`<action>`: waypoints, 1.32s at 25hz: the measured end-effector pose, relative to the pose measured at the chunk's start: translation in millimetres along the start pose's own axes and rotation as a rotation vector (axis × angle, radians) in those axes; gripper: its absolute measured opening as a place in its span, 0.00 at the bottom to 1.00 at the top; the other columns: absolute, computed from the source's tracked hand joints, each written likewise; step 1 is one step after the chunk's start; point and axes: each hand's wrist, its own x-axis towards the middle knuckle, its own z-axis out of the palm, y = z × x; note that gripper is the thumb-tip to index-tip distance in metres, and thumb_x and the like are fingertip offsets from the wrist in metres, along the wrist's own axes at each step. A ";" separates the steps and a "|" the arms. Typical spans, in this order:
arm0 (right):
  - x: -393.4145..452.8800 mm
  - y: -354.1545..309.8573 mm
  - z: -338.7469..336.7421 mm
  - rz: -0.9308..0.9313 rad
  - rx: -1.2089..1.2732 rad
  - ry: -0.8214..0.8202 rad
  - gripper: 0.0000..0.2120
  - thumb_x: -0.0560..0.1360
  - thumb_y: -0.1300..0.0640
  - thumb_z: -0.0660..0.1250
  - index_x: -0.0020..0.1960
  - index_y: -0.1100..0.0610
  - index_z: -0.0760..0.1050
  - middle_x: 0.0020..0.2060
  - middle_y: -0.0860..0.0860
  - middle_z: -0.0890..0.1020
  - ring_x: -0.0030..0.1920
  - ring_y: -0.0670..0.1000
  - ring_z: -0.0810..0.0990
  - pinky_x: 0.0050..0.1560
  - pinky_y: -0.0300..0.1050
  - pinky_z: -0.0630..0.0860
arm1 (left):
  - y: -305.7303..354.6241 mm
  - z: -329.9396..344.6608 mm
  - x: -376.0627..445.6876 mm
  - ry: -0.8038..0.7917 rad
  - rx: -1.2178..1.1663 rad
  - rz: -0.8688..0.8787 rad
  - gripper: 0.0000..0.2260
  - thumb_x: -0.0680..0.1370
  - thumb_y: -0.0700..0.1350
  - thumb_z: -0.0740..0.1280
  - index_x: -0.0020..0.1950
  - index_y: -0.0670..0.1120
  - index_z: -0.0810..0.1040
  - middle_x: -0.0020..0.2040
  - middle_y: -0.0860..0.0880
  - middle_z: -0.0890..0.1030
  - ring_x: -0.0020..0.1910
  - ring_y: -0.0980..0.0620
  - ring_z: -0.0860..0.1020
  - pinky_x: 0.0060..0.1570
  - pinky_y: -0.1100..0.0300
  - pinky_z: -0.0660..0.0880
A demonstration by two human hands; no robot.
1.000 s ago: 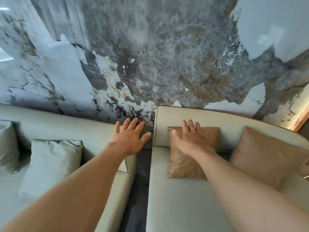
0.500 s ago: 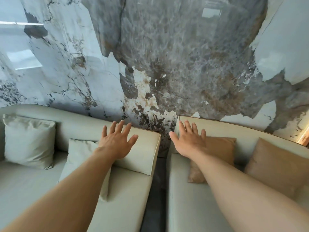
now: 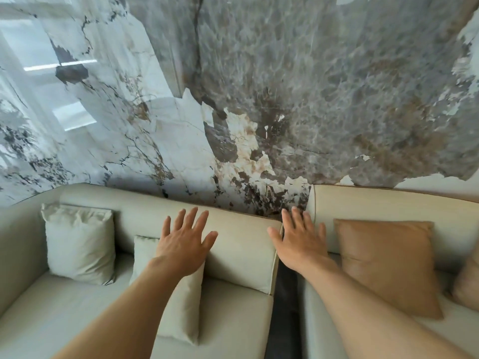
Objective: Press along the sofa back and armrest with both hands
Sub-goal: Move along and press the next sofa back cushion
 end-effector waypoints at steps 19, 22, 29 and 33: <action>204.2 -11.5 158.2 0.092 0.122 -0.141 0.33 0.79 0.35 0.42 0.79 0.48 0.42 0.79 0.49 0.43 0.77 0.52 0.37 0.73 0.59 0.35 | -56.2 145.4 237.2 -0.130 0.081 0.074 0.31 0.77 0.64 0.36 0.79 0.55 0.40 0.80 0.50 0.41 0.78 0.48 0.38 0.76 0.46 0.39; 221.4 -35.7 221.1 0.143 0.083 -0.123 0.34 0.78 0.34 0.42 0.79 0.47 0.42 0.79 0.49 0.44 0.77 0.52 0.38 0.73 0.58 0.35 | -93.3 206.0 259.0 -0.158 0.083 0.148 0.34 0.73 0.65 0.31 0.78 0.56 0.39 0.80 0.50 0.40 0.78 0.48 0.37 0.75 0.46 0.38; 236.7 -60.7 290.7 0.103 -0.039 0.050 0.37 0.73 0.33 0.32 0.78 0.46 0.42 0.79 0.47 0.43 0.77 0.51 0.37 0.70 0.57 0.31 | -130.1 271.5 280.9 -0.068 0.021 0.200 0.31 0.75 0.65 0.33 0.78 0.58 0.40 0.80 0.51 0.41 0.78 0.48 0.37 0.75 0.46 0.35; 245.4 -64.5 321.5 0.112 -0.072 0.170 0.34 0.76 0.35 0.40 0.79 0.48 0.49 0.79 0.50 0.50 0.78 0.54 0.46 0.73 0.62 0.41 | -136.1 306.2 300.2 0.016 -0.059 0.212 0.32 0.76 0.66 0.37 0.79 0.58 0.46 0.80 0.51 0.47 0.78 0.50 0.39 0.74 0.48 0.34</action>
